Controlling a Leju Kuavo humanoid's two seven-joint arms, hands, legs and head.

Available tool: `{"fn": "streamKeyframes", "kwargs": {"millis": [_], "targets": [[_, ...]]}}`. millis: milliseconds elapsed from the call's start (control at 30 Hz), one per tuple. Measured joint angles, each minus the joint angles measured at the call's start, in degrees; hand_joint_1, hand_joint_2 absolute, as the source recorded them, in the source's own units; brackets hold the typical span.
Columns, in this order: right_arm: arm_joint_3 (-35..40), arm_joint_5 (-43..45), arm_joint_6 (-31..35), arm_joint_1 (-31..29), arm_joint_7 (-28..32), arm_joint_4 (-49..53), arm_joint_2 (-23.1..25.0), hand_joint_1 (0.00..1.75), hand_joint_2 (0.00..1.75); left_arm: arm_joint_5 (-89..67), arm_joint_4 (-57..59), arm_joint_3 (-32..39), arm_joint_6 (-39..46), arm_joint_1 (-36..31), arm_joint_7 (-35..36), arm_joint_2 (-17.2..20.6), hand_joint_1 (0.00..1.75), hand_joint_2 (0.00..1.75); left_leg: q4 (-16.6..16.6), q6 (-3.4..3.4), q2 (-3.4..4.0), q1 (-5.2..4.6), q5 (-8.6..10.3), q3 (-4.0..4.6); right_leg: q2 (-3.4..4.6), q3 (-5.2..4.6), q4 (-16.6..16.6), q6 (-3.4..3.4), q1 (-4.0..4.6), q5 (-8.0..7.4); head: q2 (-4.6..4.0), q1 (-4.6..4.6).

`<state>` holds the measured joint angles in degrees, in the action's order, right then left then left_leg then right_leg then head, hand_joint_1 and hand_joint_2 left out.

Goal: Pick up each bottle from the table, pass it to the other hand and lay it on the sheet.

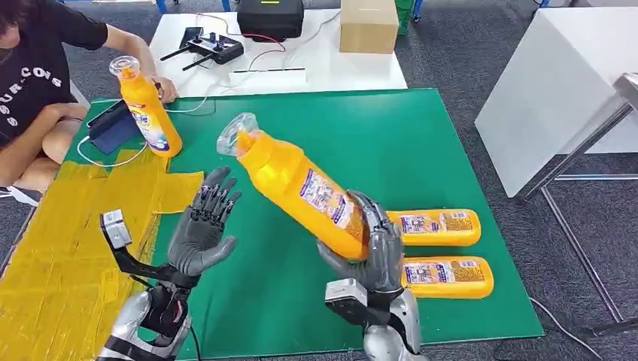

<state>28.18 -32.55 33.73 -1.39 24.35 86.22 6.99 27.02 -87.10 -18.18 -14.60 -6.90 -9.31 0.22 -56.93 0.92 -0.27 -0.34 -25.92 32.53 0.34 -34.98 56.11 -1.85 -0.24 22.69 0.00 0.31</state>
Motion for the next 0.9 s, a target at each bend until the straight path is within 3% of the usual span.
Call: {"fn": "streamKeyframes", "kwargs": {"millis": [267, 900], "targets": [[6.7, -7.1, -2.2, -2.8, -2.8, -5.4, 0.2, 1.68, 1.75, 0.9, 0.6, -1.8, -0.4, -1.6, -0.2, 0.6, 0.0, 1.75, 0.0, 0.0, 0.01, 0.0, 0.0, -0.01, 0.0, 0.0, 0.0, 0.0, 0.0, 0.0, 0.0, 0.0], [15.2, -9.4, -4.3, -10.9, -6.2, -17.3, 1.1, 1.68, 1.75, 3.2, 3.3, -2.1, -1.6, -2.4, -0.2, 1.3, 0.0, 1.75, 0.0, -0.01, 0.04, -0.01, 0.01, -0.01, 0.01, -0.02, 0.0, 0.0, 0.0, 0.0, 0.0, 0.0]]}}
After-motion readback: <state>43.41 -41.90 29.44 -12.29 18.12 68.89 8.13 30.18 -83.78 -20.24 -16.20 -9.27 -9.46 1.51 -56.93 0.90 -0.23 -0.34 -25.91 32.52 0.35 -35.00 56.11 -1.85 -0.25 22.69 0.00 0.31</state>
